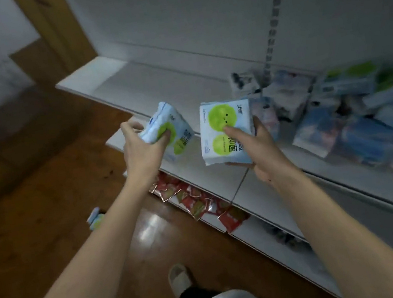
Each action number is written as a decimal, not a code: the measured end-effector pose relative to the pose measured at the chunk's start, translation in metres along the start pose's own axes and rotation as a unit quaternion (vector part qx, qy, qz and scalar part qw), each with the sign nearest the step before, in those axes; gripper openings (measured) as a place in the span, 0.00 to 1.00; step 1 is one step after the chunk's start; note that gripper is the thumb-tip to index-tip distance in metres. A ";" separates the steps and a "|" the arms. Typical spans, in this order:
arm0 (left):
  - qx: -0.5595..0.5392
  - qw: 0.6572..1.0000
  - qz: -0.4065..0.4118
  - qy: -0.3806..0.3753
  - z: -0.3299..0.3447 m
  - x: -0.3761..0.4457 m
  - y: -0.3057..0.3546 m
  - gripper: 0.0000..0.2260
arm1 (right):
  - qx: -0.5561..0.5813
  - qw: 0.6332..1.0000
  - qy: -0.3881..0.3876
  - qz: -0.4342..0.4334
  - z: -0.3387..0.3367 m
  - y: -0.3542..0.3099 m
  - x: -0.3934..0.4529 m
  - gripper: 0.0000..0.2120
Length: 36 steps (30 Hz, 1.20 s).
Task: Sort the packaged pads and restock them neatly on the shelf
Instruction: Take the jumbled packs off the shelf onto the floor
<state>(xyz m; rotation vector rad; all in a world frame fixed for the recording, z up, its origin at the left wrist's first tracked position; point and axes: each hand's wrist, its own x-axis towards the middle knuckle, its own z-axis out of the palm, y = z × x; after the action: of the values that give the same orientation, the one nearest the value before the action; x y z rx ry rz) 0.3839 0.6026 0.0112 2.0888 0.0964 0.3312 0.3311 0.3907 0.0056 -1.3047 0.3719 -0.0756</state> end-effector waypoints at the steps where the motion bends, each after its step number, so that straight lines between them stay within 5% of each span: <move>1: 0.001 1.000 -0.016 0.013 -0.017 -0.005 -0.014 0.24 | -0.004 1.000 -0.024 0.008 0.014 0.006 -0.003 0.13; 6: 0.027 0.995 -0.091 0.042 -0.100 -0.019 -0.078 0.30 | -0.057 0.989 -0.127 0.054 0.097 0.029 -0.015 0.13; 10: 0.048 0.988 -0.137 0.049 -0.172 -0.033 -0.138 0.19 | -0.090 0.978 -0.168 0.088 0.186 0.066 -0.027 0.23; 14: 0.006 0.974 -0.212 0.082 -0.250 -0.053 -0.207 0.13 | -0.098 0.958 -0.231 0.138 0.281 0.125 -0.051 0.13; 21: -0.032 0.935 -0.319 0.150 -0.359 -0.091 -0.322 0.11 | -0.132 0.912 -0.324 0.215 0.419 0.222 -0.083 0.13; 30: -0.096 0.891 -0.416 0.153 -0.382 -0.080 -0.415 0.26 | -0.352 0.848 -0.333 0.216 0.472 0.294 -0.039 0.13; 36: -0.077 0.876 -0.463 0.108 -0.364 -0.009 -0.471 0.16 | -0.407 0.821 -0.322 0.239 0.509 0.346 0.040 0.13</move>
<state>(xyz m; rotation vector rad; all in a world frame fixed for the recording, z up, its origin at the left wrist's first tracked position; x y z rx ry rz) 0.3069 1.1465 -0.2171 1.6132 1.1232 -0.0273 0.4732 0.9451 -0.2245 -1.9264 0.1216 1.0392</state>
